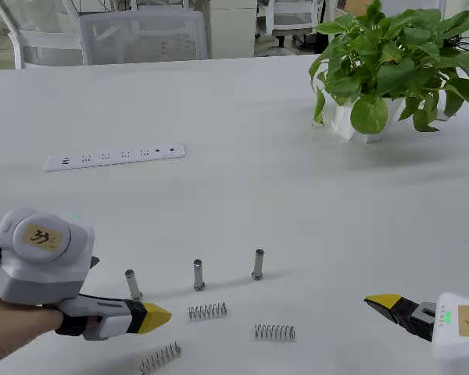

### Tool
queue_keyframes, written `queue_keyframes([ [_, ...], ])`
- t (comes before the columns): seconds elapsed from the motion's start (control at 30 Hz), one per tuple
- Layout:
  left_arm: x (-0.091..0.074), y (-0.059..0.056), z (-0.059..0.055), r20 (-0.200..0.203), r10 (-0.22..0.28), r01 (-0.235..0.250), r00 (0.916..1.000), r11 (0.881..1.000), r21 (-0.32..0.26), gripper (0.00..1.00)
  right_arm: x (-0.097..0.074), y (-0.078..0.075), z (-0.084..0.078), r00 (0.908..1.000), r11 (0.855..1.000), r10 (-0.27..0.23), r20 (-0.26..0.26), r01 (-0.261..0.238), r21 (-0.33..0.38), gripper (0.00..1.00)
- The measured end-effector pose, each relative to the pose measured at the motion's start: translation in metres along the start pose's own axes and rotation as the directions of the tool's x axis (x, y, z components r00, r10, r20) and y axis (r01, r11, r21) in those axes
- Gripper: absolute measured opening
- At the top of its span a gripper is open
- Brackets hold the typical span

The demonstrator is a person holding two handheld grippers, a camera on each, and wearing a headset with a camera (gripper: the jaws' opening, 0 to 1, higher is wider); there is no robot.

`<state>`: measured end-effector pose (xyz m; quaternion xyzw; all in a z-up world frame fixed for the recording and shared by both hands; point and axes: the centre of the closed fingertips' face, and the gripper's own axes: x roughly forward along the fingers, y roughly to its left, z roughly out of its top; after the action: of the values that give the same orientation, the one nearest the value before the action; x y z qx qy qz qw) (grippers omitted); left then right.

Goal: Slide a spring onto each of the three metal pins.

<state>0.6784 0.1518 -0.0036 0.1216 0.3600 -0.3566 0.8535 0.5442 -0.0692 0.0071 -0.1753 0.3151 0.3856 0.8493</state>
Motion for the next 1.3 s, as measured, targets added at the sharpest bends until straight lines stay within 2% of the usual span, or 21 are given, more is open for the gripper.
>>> queue_keyframes([
  [0.07, -0.002, -0.001, -0.001, 0.003, -0.002, 0.002, 1.0000, 1.000, -0.003, 0.99, -0.001, -0.002, 0.000, 1.0000, 1.000, -0.003, 0.000, 0.003, 0.000, 0.99],
  [0.13, -0.007, -0.003, -0.002, 0.005, -0.013, 0.013, 0.9999, 1.000, -0.009, 0.99, -0.002, -0.005, 0.000, 1.0000, 1.000, -0.007, 0.002, 0.007, 0.001, 0.99],
  [0.3, -0.015, -0.004, -0.007, 0.006, -0.006, 0.006, 1.0000, 1.000, -0.008, 0.99, -0.002, -0.006, 0.000, 1.0000, 1.000, -0.008, 0.000, 0.008, 0.000, 0.99],
  [0.5, -0.028, -0.012, -0.008, 0.043, -0.007, 0.009, 0.9991, 1.000, -0.029, 0.99, -0.002, -0.006, 0.001, 1.0000, 1.000, -0.001, -0.003, 0.001, -0.005, 0.99],
  [0.63, -0.033, -0.019, -0.013, 0.053, -0.001, 0.002, 0.9986, 1.000, -0.025, 0.99, -0.001, -0.007, 0.002, 1.0000, 1.000, 0.003, -0.002, -0.003, -0.011, 0.99],
  [0.7, -0.035, -0.026, -0.011, 0.094, -0.011, 0.013, 0.9955, 1.000, -0.018, 0.99, 0.000, -0.007, 0.002, 1.0000, 1.000, 0.005, -0.004, -0.005, -0.014, 0.99],
  [0.77, -0.038, -0.030, -0.008, 0.142, -0.001, -0.005, 0.9899, 0.999, 0.041, 0.99, 0.000, -0.007, 0.002, 1.0000, 1.000, 0.006, -0.004, -0.006, -0.016, 0.99],
  [0.87, -0.041, -0.040, -0.012, 0.165, -0.008, 0.000, 0.9863, 0.999, 0.050, 0.99, 0.000, -0.008, 0.002, 1.0000, 1.000, 0.007, -0.004, -0.007, -0.020, 0.99],
  [1.0, -0.041, -0.047, -0.017, 0.193, -0.017, 0.007, 0.9810, 0.999, 0.050, 0.95, 0.000, -0.008, 0.001, 0.9999, 1.000, 0.009, -0.006, -0.009, -0.024, 0.99],
  [1.3, -0.033, -0.058, -0.036, 0.176, -0.031, 0.026, 0.9840, 0.999, 0.030, 0.91, -0.001, -0.007, 0.000, 0.9998, 0.999, 0.014, -0.013, -0.015, -0.030, 0.99],
])
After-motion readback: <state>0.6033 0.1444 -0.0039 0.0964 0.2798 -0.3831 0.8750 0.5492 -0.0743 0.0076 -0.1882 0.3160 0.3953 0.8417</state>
